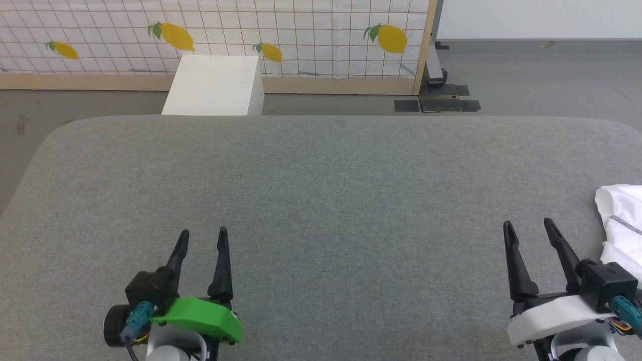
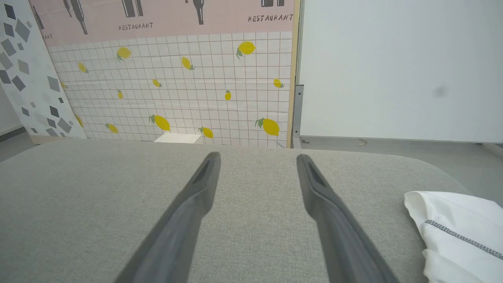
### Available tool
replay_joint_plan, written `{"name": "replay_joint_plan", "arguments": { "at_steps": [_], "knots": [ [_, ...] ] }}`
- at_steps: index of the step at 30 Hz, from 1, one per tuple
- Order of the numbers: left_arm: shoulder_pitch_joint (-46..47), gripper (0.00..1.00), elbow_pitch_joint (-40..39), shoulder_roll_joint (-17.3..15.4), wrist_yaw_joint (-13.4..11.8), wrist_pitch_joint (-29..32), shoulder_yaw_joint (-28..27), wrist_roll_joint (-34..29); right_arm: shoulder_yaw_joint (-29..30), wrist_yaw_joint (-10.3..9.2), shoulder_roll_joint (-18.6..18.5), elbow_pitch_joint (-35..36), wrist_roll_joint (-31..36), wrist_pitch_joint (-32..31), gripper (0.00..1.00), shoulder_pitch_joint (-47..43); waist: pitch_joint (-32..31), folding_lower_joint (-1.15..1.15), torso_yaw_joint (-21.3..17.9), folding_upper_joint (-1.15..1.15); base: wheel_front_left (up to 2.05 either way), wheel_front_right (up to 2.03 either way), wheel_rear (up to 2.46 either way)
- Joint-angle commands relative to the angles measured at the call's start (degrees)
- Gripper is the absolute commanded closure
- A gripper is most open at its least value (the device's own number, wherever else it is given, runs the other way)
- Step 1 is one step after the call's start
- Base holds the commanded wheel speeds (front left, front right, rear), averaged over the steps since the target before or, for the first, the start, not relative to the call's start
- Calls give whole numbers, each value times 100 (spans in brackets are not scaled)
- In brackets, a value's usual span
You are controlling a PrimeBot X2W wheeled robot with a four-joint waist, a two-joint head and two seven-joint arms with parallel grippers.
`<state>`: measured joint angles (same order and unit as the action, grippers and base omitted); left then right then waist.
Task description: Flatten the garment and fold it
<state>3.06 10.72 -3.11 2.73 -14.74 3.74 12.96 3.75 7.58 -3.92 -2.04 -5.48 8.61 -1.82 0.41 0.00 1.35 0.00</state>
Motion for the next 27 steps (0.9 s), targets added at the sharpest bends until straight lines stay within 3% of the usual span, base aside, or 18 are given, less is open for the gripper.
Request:
{"name": "replay_joint_plan", "arguments": {
  "at_steps": [1, 8, 9, 27],
  "knots": [
    [-92, 0, -5, 23, -44, -26, -6, 40, -17, -9, 31, 31, 36, 28, 0, -38, 14, 0, -1, 0, 0, 0, 0],
    [-73, 0, 9, 23, -41, -26, 7, 28, -33, -9, 52, 32, 21, 3, 0, -10, 71, 0, -1, 0, 0, 0, 0],
    [-18, 100, 2, 0, -4, 2, 4, 0, -23, 0, 35, 8, 1, -2, 100, 0, 72, 0, -1, 0, 0, 0, 0],
    [-33, 100, -65, 1, -17, 94, -20, -81, -40, -1, 38, 9, 33, -55, 100, 12, 66, 0, -9, 0, 0, 0, 0]
  ]
}}
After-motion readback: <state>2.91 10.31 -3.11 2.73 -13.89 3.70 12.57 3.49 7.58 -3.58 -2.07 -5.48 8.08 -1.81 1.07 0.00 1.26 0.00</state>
